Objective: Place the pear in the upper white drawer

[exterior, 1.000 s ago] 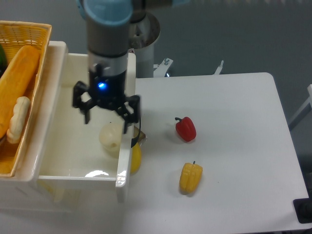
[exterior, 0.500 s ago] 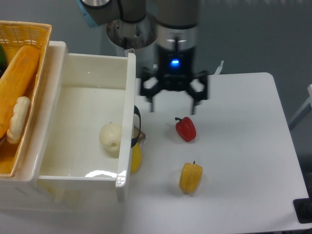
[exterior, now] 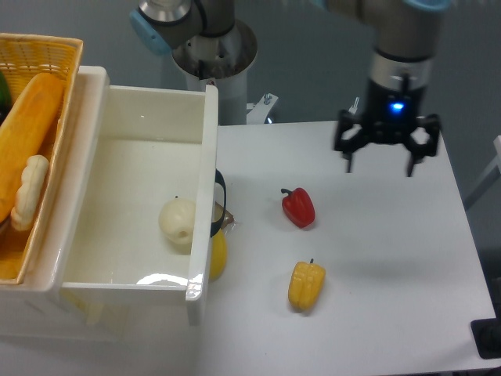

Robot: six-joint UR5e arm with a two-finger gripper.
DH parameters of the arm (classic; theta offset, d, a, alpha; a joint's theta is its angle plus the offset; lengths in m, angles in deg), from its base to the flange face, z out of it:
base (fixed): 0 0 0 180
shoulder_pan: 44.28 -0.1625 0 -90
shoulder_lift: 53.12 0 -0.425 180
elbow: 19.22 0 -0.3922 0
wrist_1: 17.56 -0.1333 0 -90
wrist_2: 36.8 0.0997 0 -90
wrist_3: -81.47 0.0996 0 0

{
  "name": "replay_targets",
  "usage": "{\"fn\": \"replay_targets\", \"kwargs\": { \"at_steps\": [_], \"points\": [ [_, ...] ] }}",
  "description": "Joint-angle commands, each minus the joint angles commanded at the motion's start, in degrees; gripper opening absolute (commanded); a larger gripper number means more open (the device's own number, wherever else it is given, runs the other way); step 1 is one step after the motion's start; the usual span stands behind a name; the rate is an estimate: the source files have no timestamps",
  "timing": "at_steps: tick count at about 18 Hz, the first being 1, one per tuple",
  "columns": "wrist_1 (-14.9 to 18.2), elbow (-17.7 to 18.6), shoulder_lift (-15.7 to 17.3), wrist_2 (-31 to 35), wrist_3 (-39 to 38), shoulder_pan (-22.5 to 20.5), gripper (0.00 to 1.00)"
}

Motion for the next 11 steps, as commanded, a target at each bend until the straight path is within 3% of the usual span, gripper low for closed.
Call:
{"fn": "replay_targets", "kwargs": {
  "at_steps": [7, 11],
  "points": [
    [-0.09, -0.53, -6.15, 3.18, 9.42, -4.05, 1.0],
    [0.09, -0.71, -7.22, 5.73, 9.78, -3.96, 1.0]
  ]
}}
